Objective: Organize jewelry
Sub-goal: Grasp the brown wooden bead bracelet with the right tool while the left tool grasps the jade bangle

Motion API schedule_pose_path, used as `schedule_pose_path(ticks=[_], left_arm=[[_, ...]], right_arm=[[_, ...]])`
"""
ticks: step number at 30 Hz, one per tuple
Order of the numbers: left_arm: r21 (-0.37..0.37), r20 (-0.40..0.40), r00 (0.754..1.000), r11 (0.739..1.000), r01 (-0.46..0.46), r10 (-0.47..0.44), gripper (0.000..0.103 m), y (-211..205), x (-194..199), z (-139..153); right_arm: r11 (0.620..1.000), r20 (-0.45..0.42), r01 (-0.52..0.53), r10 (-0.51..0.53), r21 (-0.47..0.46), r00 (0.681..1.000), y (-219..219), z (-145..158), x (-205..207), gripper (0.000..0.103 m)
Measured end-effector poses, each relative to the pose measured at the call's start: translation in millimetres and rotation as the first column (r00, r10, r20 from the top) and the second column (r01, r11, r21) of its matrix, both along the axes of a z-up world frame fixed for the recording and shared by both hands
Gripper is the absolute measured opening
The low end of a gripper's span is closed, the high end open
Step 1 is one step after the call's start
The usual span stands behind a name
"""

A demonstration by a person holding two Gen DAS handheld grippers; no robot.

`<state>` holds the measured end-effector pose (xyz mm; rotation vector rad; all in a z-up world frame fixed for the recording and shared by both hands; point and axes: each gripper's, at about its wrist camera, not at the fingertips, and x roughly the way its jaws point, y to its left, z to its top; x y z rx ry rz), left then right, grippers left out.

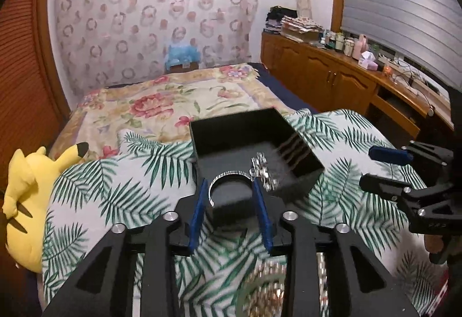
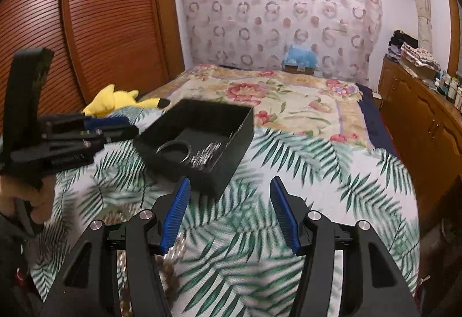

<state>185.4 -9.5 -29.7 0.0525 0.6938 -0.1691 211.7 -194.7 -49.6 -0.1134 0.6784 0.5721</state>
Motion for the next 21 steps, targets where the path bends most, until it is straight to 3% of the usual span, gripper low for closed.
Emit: schedule_pose_path(ticks=[9,13,21], left_arm=[[0.015,-0.02,0.999,0.999,0.03,-0.03,0.082,0,-43,-22],[0.013,-0.036,0.999,0.999,0.039,-0.038,0.089,1,-54,-32],[0.007,-0.098,0.993,0.997,0.071,-0.07,0.09,-3,-68,-52]], right_arm=[[0.995,-0.072,-0.078,0.072,-0.07,0.995,15,-38,-37,0.041],[0.99,-0.093,-0.111,0.103,-0.092,0.99,20,-44,-47,0.035],[0.978,-0.117,-0.139,0.122,-0.153,0.986,29,-53,-55,0.022]])
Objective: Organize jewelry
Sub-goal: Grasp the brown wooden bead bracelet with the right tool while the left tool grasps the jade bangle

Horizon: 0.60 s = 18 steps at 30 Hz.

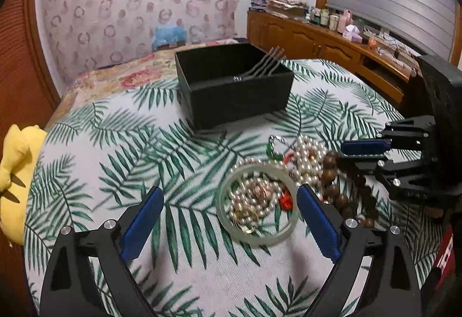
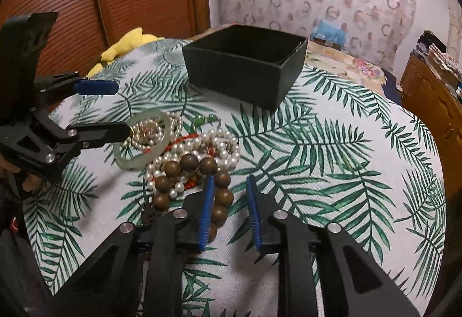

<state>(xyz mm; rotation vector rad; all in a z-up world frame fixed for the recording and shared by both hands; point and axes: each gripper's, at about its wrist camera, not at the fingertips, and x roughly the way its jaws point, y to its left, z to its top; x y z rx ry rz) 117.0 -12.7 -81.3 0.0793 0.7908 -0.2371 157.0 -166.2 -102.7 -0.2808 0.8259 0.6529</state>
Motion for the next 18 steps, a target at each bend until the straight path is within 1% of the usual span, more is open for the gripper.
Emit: schedule_pose_path(ticks=[2,6,10,15,18], left_arm=[[-0.002,-0.011,1.0,1.0,0.009,-0.009,0.09,-2,-1,-2],[0.018,-0.028,0.999,1.0,0.019,-0.018,0.09,-8,0,-7],[0.034,-0.051,0.998,0.999,0.034,-0.032,0.091,-16,3,-12],[0.06,-0.079,0.996,0.997,0.043,-0.038,0.091,-23,10,-19],[0.061,-0.096,0.994,0.997,0.048,-0.042,0.091,-24,13,-23]], right_arm=[[1.0,-0.001,0.004,-0.004,0.0,1.0,-1,0,0,0.022],[1.0,0.004,0.0,0.0,-0.012,1.0,-1,0,0,0.021],[0.999,0.022,0.007,-0.006,-0.041,1.0,3,-2,-1,0.02],[0.999,0.016,0.008,-0.008,-0.032,1.0,2,-4,-1,0.019],[0.999,0.024,0.009,-0.008,-0.042,1.0,4,-4,-3,0.019]])
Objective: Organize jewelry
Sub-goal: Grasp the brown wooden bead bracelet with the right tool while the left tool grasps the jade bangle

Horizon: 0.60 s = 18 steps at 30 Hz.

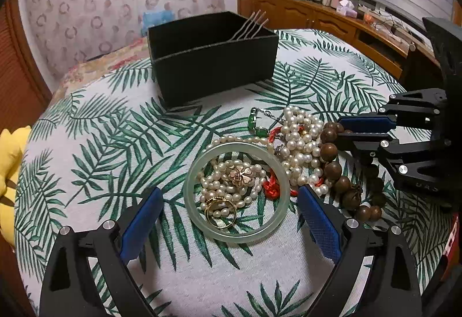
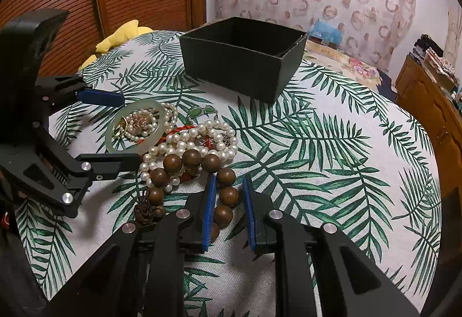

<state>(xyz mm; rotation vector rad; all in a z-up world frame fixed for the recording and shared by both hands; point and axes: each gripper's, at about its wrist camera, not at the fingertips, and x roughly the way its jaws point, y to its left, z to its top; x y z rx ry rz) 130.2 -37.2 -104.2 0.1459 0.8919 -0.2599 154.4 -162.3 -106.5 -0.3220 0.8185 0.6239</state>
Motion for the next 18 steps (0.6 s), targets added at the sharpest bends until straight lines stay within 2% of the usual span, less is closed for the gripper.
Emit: schedule_pose_path(ticks=[8,10,18], left_arm=[[-0.006,0.009,1.0,1.0,0.007,-0.007,0.088,0,-1,0],[0.002,0.031,0.999,0.999,0.034,-0.035,0.069,-3,-7,2],[-0.038,0.081,0.997,0.999,0.008,-0.005,0.069,2,-26,13]], right_arm=[[1.0,-0.001,0.0,0.0,0.002,1.0,-1,1,0,0.019],[1.0,-0.001,0.0,0.0,0.003,1.0,-1,1,0,0.019],[1.0,-0.003,0.001,-0.001,0.006,1.0,-2,1,1,0.019]])
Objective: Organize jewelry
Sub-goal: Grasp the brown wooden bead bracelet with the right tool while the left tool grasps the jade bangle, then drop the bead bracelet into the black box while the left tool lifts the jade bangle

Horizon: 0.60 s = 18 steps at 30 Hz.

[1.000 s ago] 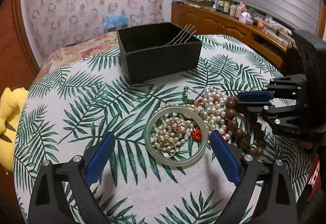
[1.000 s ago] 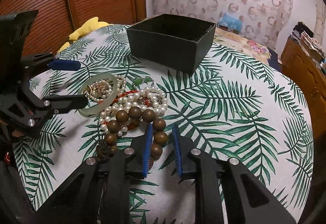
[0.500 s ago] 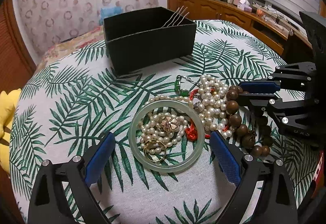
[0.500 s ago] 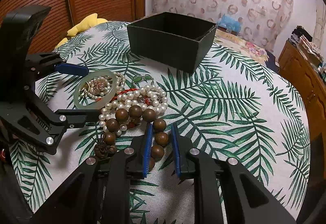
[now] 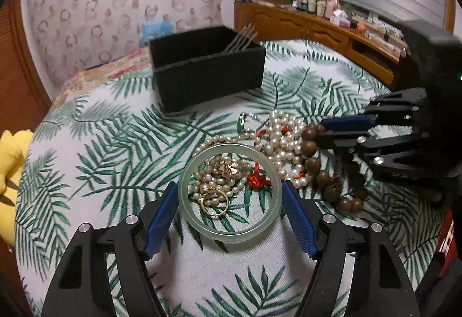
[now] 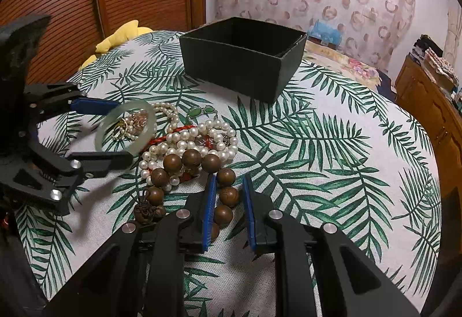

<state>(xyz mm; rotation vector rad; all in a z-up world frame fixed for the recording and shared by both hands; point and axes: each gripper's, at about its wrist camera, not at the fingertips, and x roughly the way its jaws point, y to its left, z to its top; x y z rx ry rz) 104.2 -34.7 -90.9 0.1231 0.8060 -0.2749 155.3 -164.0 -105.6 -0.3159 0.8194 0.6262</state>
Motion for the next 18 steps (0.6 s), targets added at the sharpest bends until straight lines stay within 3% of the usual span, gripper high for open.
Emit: schedule_pose_path(ticks=[8,18], left_arm=[[-0.073,0.072,0.997,0.997,-0.029,0.034,0.069,10,-24,24],[-0.091,0.12,0.99,0.994,-0.06,0.07,0.069,19,-32,35]], right_arm=[[1.0,-0.002,0.0,0.0,0.003,1.0,0,0,0,0.019],[1.0,0.029,0.02,-0.02,0.023,0.999,-4,7,-2,0.015]])
